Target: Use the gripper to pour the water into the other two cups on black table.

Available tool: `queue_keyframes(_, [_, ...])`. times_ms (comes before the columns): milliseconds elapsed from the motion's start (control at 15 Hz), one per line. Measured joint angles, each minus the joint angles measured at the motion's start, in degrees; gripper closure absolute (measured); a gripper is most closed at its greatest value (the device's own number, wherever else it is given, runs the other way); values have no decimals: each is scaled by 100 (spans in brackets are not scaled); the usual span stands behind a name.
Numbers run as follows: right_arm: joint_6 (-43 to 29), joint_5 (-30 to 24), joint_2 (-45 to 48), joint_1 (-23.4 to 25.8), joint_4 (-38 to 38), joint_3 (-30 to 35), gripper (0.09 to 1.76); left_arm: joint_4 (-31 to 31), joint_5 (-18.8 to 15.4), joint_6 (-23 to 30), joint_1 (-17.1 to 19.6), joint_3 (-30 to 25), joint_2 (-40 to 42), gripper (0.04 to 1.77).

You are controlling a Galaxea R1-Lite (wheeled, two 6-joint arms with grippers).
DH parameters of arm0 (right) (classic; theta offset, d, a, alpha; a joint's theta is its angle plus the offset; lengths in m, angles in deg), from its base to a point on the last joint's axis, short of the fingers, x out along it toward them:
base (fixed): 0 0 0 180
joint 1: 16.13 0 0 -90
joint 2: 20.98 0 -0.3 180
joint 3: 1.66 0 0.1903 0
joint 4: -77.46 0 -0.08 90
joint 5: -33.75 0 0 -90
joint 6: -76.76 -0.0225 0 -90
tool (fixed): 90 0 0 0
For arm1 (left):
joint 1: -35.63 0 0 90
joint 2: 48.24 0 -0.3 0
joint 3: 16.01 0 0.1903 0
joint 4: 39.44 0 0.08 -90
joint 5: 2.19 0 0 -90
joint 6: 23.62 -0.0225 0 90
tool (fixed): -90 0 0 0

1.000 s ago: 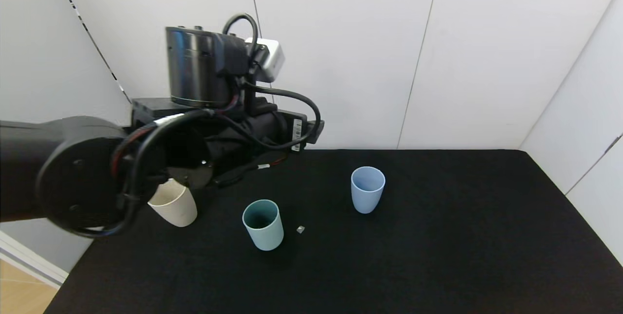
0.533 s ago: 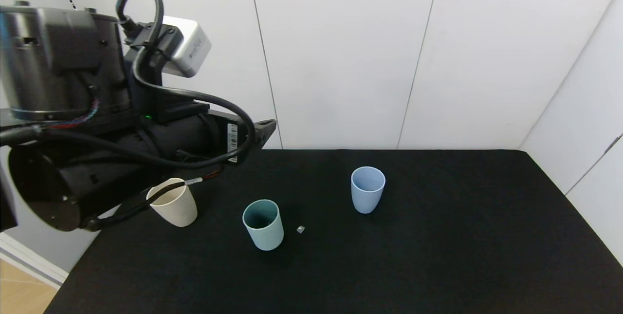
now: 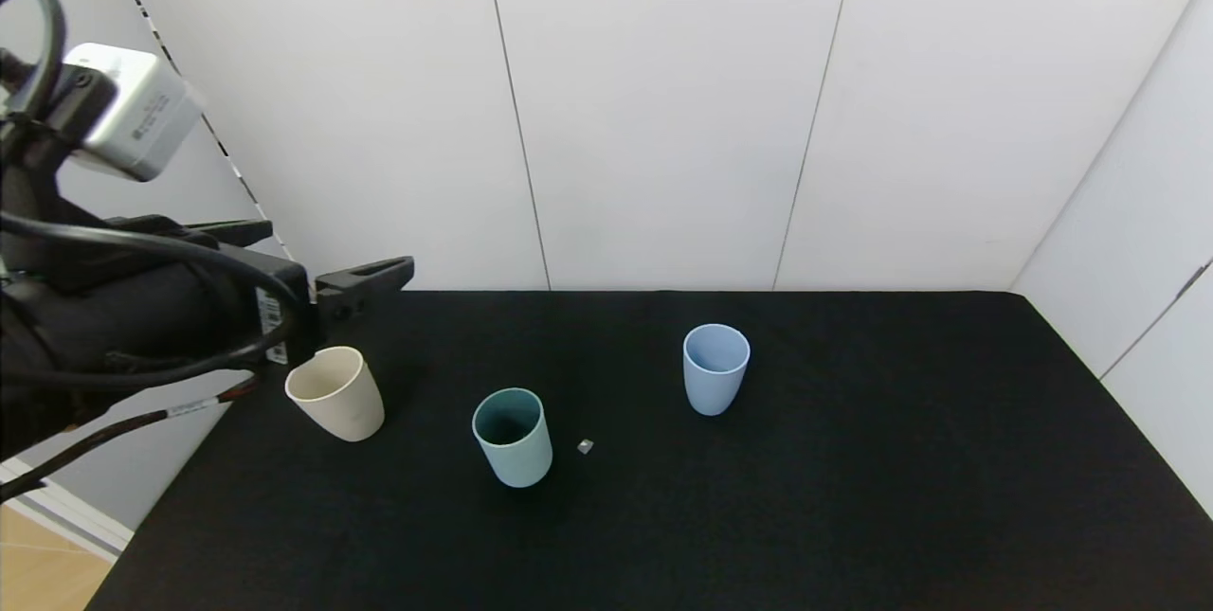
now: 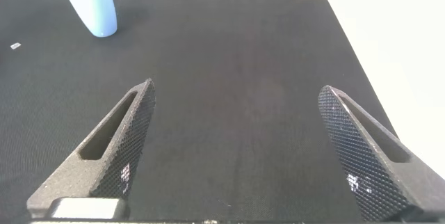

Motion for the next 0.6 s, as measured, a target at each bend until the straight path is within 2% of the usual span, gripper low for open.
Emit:
queue_keyframes(333, [5, -2, 0, -2, 0, 0, 14, -728, -1263, 20, 1073, -595, 1080, 9])
queue_keyframes(467, [0, -2, 0, -2, 0, 0, 14, -830, -1534, 29, 1379, -1056, 1641, 9])
queue_keyframes(600, [0, 0, 0, -2, 0, 0, 14, -866, -1614, 49, 1624, -1521, 2198, 9])
